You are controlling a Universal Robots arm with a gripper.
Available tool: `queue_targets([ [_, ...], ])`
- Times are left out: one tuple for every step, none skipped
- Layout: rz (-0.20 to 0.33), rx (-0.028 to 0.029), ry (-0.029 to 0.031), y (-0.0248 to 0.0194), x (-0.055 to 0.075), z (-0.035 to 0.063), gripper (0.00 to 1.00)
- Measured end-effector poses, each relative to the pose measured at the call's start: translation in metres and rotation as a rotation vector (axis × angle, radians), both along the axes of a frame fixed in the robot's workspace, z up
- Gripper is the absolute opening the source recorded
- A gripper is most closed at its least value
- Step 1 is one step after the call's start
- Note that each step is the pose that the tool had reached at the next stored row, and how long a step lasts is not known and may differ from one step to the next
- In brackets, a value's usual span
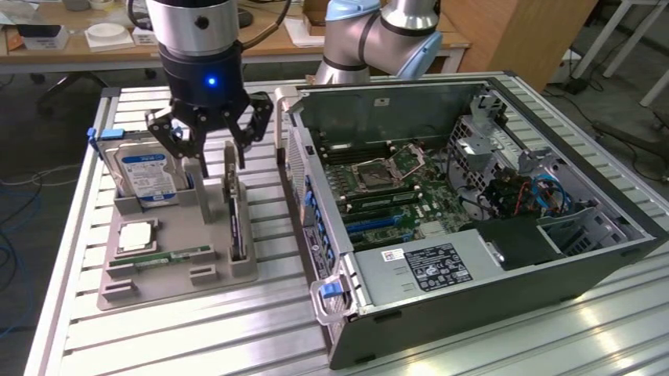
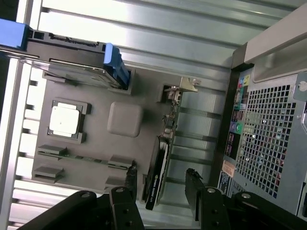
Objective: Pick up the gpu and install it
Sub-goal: 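Pick up the gpu and move the gpu toward the slot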
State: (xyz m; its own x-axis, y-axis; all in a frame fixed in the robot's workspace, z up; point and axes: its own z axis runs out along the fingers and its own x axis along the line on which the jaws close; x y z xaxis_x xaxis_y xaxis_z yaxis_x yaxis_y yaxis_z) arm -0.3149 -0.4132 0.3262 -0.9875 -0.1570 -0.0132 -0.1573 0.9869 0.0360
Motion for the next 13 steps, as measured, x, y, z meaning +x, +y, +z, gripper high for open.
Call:
queue_targets([
  [-0.001, 0.0, 0.0, 0.0, 0.0001, -0.0003, 0.53],
  [-0.001, -0.0001, 0.0001, 0.0, 0.0002, -0.0005, 0.53],
  [-0.002, -0.0001, 0.0001, 0.0, 0.0002, -0.0007, 0.53],
  [-0.002, 0.0, 0.0, 0.0, 0.0002, -0.001, 0.53],
  [-0.002, 0.0001, 0.0, 0.0, 0.0002, -0.0014, 0.53],
  [-0.003, 0.0001, 0.0, 0.0, 0.0002, -0.0017, 0.53],
  [-0.004, 0.0001, 0.0, 0.0, 0.0003, -0.002, 0.53],
  [-0.004, 0.0001, 0.0, 0.0, 0.0003, -0.0022, 0.53],
  [-0.005, 0.0001, 0.0, 0.0, 0.0005, -0.0025, 0.53],
  [-0.006, 0.0001, -0.0001, 0.0, 0.0005, -0.0028, 0.53],
  [-0.007, 0.0001, -0.0001, 0.0, 0.0006, -0.0032, 0.53],
  [-0.007, 0.0002, -0.0001, 0.0, 0.0006, -0.0036, 0.53],
  [-0.008, 0.0001, 0.0, 0.0, 0.0006, -0.004, 0.53],
])
